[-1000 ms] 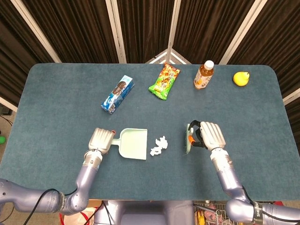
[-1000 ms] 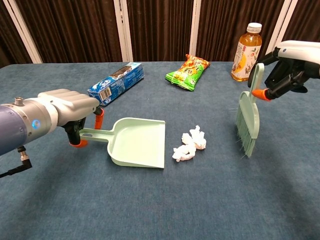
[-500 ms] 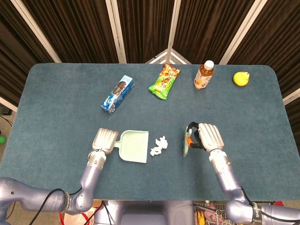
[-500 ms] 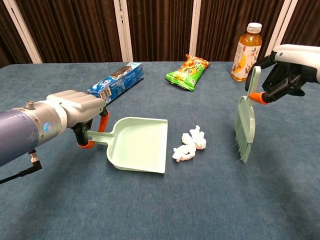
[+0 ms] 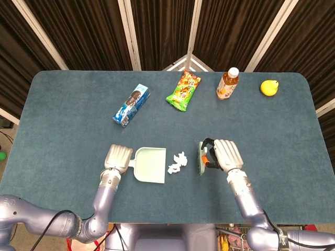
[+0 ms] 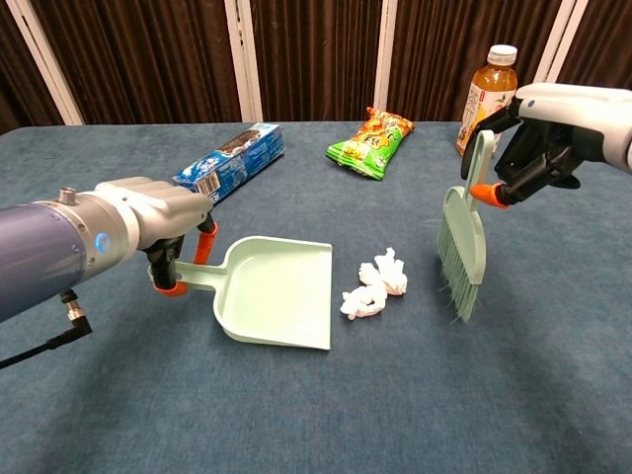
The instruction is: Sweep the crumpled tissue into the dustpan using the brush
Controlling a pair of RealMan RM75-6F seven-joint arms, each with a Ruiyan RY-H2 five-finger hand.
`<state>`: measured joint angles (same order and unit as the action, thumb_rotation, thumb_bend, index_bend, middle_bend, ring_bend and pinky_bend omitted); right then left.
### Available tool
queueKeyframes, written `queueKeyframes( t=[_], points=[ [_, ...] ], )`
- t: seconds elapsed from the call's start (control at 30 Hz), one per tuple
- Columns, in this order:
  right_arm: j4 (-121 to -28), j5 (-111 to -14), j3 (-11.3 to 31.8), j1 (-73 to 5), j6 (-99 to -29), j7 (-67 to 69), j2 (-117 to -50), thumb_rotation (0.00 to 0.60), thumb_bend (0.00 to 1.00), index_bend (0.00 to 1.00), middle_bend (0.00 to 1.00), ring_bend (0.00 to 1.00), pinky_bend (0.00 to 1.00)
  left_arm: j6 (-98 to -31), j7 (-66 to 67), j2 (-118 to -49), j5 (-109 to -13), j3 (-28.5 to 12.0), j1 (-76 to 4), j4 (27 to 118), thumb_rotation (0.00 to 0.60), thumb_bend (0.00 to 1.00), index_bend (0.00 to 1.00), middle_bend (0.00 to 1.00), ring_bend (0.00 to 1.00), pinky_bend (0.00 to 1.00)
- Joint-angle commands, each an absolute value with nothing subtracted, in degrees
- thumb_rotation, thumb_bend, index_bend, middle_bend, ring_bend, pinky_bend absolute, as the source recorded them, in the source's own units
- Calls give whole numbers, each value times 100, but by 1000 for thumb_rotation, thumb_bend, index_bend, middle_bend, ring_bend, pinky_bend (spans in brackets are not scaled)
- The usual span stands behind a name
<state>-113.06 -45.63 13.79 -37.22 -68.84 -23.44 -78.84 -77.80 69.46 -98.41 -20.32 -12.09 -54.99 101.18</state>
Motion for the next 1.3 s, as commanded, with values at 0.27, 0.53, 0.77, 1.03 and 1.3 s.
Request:
queueKeyframes(
  t=[0.27, 0.53, 0.77, 1.03, 1.3],
  points=[
    [-11498, -4463, 1347, -3801, -6964, -2488, -8079, 600, 708, 869, 913, 936, 871, -7901, 7033, -10069, -1869, -1309, -5674, 10055, 600, 657, 662, 1000, 1000, 967],
    [-11757, -4031, 1483, -3926, -6938, -2453, -8302, 600, 707, 868, 913, 936, 871, -7971, 7054, -10300, -1745, -1420, -5796, 9922, 600, 657, 663, 1000, 1000, 967],
    [-12086, -3292, 1867, -4090, -6727, -2123, -8338, 600, 708, 868, 914, 937, 871, -7952, 7076, -10467, -1603, -1482, -5881, 9786, 600, 657, 664, 1000, 1000, 967],
    [-12436, -3109, 2081, -4234, -6560, -1911, -8153, 600, 708, 869, 914, 937, 871, -7955, 7091, -10561, -1576, -1497, -5936, 9695, 600, 657, 664, 1000, 1000, 967],
    [-12408, -3252, 2127, -4285, -6775, -1905, -7983, 600, 708, 868, 914, 937, 871, -8073, 7267, -10512, -1466, -1555, -6013, 9817, 600, 668, 679, 1000, 1000, 967]
  ],
)
